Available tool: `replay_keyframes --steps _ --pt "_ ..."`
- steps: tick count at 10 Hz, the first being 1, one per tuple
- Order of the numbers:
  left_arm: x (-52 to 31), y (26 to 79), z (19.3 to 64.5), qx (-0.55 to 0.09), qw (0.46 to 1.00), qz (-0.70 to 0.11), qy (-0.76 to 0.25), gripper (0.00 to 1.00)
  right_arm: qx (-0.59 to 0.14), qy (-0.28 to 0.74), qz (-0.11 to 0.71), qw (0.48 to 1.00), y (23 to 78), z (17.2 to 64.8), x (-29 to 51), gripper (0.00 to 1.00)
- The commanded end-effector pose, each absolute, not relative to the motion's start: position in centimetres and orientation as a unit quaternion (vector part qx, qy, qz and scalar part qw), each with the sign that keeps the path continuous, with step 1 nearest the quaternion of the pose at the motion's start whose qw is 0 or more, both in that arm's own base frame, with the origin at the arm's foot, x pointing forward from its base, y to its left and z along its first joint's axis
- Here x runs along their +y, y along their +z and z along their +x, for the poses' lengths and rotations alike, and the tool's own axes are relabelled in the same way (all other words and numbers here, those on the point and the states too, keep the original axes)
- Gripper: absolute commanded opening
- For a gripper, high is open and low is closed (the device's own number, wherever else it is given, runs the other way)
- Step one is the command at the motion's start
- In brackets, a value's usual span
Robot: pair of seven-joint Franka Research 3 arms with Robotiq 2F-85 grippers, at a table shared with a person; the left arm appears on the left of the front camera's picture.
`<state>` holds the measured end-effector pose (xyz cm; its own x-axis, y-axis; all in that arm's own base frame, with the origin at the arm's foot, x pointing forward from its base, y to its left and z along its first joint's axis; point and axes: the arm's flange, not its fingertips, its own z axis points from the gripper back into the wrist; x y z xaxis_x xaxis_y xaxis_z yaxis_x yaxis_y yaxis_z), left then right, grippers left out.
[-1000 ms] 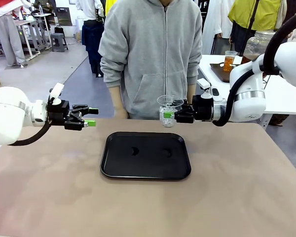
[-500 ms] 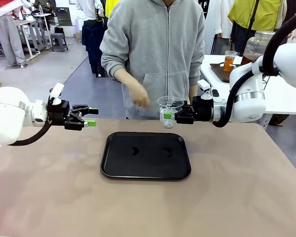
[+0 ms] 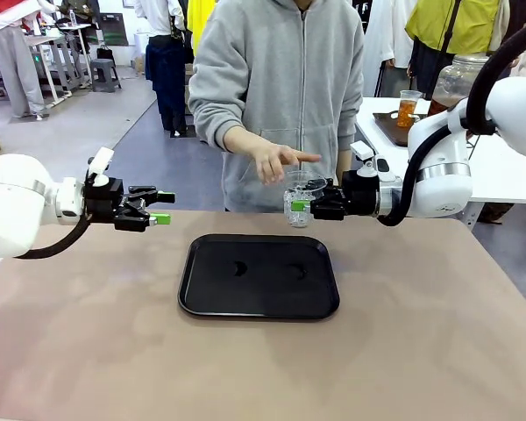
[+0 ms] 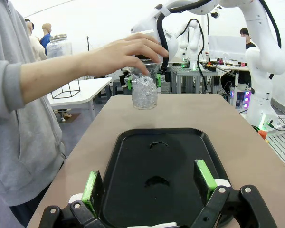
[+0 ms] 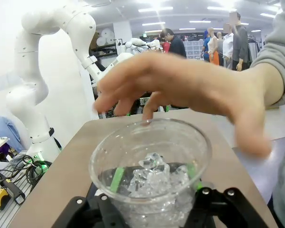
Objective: Pour the drink into the iced cup.
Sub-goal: Open the gripper to release the iced cup you were holding.
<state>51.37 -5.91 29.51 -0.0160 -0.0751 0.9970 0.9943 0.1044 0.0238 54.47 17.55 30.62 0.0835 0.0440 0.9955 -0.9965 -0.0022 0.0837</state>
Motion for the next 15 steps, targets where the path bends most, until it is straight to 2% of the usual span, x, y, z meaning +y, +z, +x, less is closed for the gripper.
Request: replay_keyframes --steps 1,15 --pt "-5.96 29.72 51.34 -0.511 0.538 -0.453 -0.494 1.00 -0.475 0.492 0.507 0.524 30.98 54.35 17.65 0.63" --pt "-5.96 29.72 51.34 -0.511 0.538 -0.453 -0.494 1.00 -0.475 0.492 0.507 0.524 30.98 54.35 17.65 0.63"
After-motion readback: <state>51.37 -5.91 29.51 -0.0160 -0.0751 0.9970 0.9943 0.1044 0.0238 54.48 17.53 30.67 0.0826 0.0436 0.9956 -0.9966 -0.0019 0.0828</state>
